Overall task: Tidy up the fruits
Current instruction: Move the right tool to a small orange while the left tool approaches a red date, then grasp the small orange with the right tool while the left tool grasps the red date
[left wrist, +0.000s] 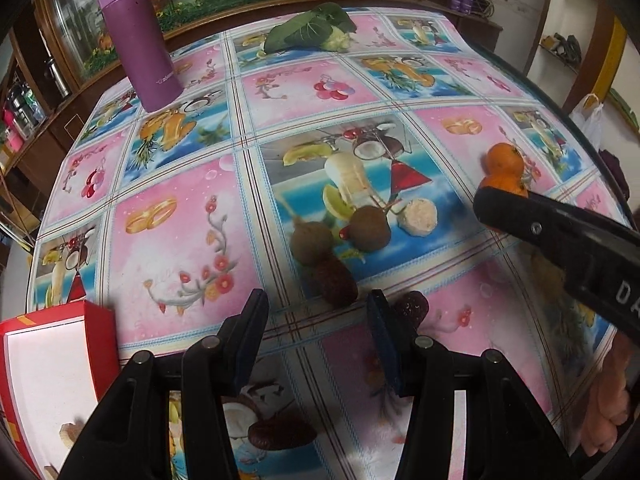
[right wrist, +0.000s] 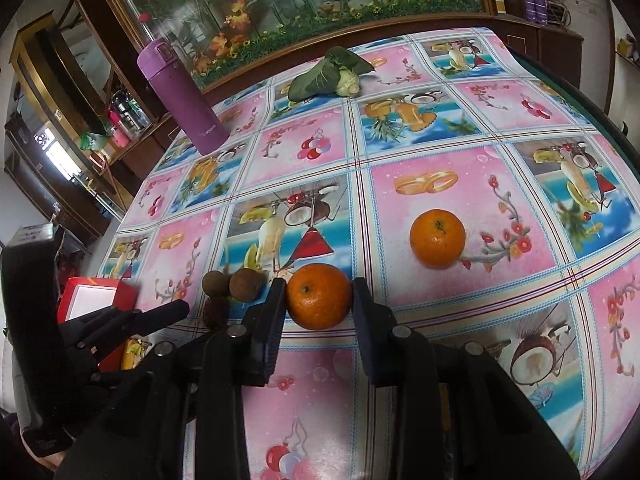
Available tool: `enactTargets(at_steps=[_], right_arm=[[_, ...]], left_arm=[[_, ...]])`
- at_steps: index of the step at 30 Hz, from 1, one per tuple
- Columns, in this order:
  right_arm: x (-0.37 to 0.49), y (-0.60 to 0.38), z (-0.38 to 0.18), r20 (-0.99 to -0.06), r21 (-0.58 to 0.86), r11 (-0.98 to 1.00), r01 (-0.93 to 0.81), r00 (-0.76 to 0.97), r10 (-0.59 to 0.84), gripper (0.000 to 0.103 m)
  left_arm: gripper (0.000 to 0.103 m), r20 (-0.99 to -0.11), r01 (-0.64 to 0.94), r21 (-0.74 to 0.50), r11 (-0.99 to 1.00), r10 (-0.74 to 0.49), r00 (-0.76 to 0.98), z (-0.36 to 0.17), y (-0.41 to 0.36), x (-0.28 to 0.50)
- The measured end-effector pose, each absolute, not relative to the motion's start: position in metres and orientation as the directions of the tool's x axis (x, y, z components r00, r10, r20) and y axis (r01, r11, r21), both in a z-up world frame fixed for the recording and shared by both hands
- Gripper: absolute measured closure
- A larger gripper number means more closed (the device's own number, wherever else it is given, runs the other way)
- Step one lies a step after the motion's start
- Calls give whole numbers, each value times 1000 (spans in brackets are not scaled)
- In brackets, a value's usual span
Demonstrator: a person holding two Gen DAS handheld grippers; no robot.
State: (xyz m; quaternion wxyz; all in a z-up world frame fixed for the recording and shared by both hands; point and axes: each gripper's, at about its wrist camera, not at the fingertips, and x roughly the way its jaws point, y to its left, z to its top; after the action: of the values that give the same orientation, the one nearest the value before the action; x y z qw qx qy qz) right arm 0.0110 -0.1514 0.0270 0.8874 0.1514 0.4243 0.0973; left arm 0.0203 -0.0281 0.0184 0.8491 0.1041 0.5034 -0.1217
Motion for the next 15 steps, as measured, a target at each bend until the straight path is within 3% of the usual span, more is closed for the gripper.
enactTargets(at_steps=[9,11,15], right_arm=[[11,-151,27,-721,357,933,-44,622,305,68],[11,-152,27,-722,356,934,-43,621,304,68],[9,-155,28,-720,359,933,-25,629,294,68]], left_arm=[[52,-880,286,-7,958,-142,454,16,-31,31],[59,-875,282,-8,959,-143,462,16,-30,31],[84,-870,276,-28,961,-159,467,18,-27,33]])
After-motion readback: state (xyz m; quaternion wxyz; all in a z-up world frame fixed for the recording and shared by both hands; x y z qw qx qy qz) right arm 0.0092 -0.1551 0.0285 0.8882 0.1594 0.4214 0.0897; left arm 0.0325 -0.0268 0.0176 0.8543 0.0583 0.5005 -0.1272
